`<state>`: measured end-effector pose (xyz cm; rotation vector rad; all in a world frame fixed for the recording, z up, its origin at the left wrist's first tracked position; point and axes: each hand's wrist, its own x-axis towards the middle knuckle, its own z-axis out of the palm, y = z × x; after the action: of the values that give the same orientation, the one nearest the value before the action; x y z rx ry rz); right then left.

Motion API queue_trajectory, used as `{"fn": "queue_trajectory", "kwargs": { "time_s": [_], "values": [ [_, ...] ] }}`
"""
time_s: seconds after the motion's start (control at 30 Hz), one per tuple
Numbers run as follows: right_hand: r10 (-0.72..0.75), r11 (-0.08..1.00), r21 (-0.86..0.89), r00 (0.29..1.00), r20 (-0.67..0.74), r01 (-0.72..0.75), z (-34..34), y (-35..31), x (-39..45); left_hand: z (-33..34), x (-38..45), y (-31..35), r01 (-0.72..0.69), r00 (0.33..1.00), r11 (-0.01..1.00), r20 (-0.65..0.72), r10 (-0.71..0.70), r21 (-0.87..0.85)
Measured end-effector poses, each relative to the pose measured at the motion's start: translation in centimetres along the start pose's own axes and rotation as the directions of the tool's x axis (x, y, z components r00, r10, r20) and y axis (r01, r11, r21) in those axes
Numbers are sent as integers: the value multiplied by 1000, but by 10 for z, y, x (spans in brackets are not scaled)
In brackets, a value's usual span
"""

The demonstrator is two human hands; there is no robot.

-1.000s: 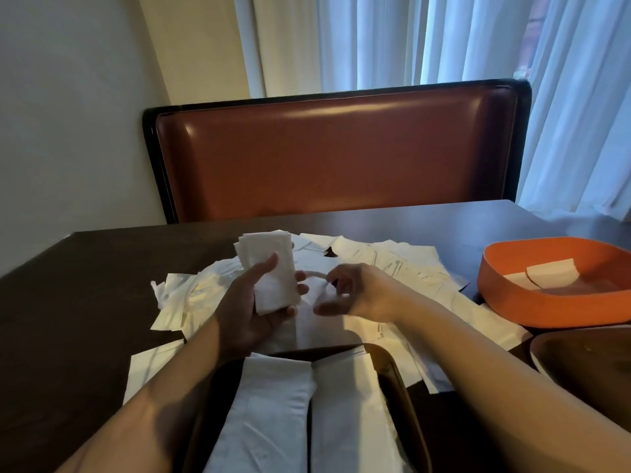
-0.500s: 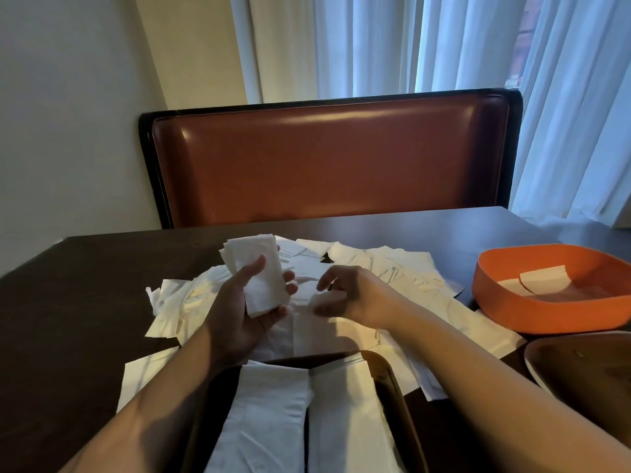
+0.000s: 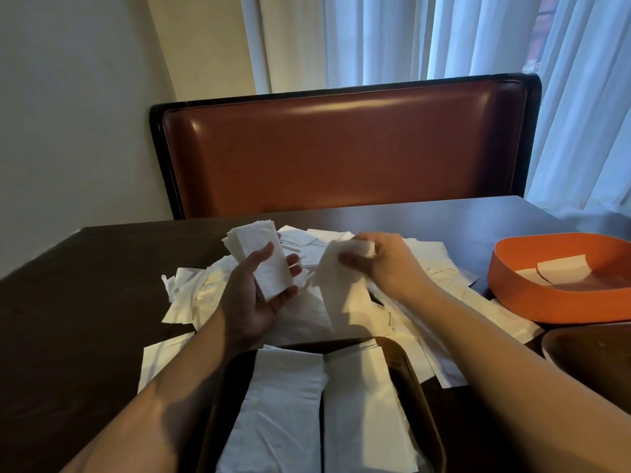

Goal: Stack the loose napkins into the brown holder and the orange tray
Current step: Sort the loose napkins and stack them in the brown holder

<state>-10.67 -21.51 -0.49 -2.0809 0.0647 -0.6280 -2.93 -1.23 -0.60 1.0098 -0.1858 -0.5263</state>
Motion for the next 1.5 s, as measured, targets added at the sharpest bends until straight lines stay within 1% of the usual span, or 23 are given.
{"fn": "queue_trajectory", "kwargs": {
  "time_s": [0.1,0.2,0.3,0.37,0.47,0.5,0.53,0.6,0.63,0.67,0.73,0.83,0.9,0.97,1.07,1.13,1.2,1.27,1.3,1.33,1.4,1.43,1.5],
  "values": [
    [92,977,199,992,-80,-75,1,-2,1,-1,0,1,-17,1000,1000,-11,17,-1],
    [137,926,363,988,-71,-102,-1,-7,-2,-2,0,-1,-25,1000,1000,-17,25,4],
    [168,886,448,983,-73,-118,-3,-13,-4,0,0,-1,-31,999,999,-28,32,15],
    [171,812,563,985,15,-150,-6,-19,-5,1,0,1,-13,999,1000,-37,14,26],
    [88,593,751,951,296,-289,-12,-31,-9,0,0,2,34,998,995,-51,-29,90],
    [70,568,756,934,350,-326,-11,-35,-9,-2,2,0,62,998,992,-38,-58,113],
    [67,609,724,930,361,-325,-7,-34,-9,-1,2,-1,92,996,987,-22,-89,136],
    [68,834,516,964,258,-196,2,-29,-9,1,-1,0,142,989,975,19,-147,169],
    [60,906,401,979,197,-136,6,-28,-10,3,-2,1,172,982,969,47,-183,177],
    [63,939,327,986,152,-110,10,-29,-10,5,-3,1,199,973,961,80,-217,193],
    [55,951,301,995,78,-76,13,-32,-10,7,-5,-1,230,953,936,132,-272,266],
    [-95,977,188,995,-16,97,17,-37,-11,10,-7,-2,256,923,915,202,-327,311],
    [-124,978,158,989,-76,135,20,-34,-11,12,-8,0,282,912,908,208,-354,311],
    [-121,968,207,986,-117,144,24,-32,-11,9,-7,0,282,894,892,241,-378,355],
    [-63,947,306,990,-128,100,30,-30,-12,8,-8,-1,291,879,859,237,-414,421],
    [-44,949,302,987,-152,89,33,-27,-11,9,-10,-2,302,870,860,251,-425,411],
    [22,960,279,982,-190,32,31,-24,-7,10,-12,-1,287,881,884,260,-395,368],
    [92,978,202,982,-163,-58,28,-14,-2,13,-13,0,241,917,919,238,-321,312],
    [107,990,105,988,-115,-95,27,-7,-1,14,-12,0,226,935,936,210,-286,269],
    [129,992,2,991,-37,-129,28,1,-1,15,-13,0,218,950,951,176,-258,218],
    [210,973,-126,967,146,-192,31,15,-3,14,-10,1,195,972,973,108,-209,127],
    [238,961,-193,949,204,-199,33,19,-4,12,-8,1,176,979,980,83,-184,89],
    [262,941,-284,929,261,-185,36,20,-3,9,-6,2,141,989,990,42,-142,24]
  ]
}}
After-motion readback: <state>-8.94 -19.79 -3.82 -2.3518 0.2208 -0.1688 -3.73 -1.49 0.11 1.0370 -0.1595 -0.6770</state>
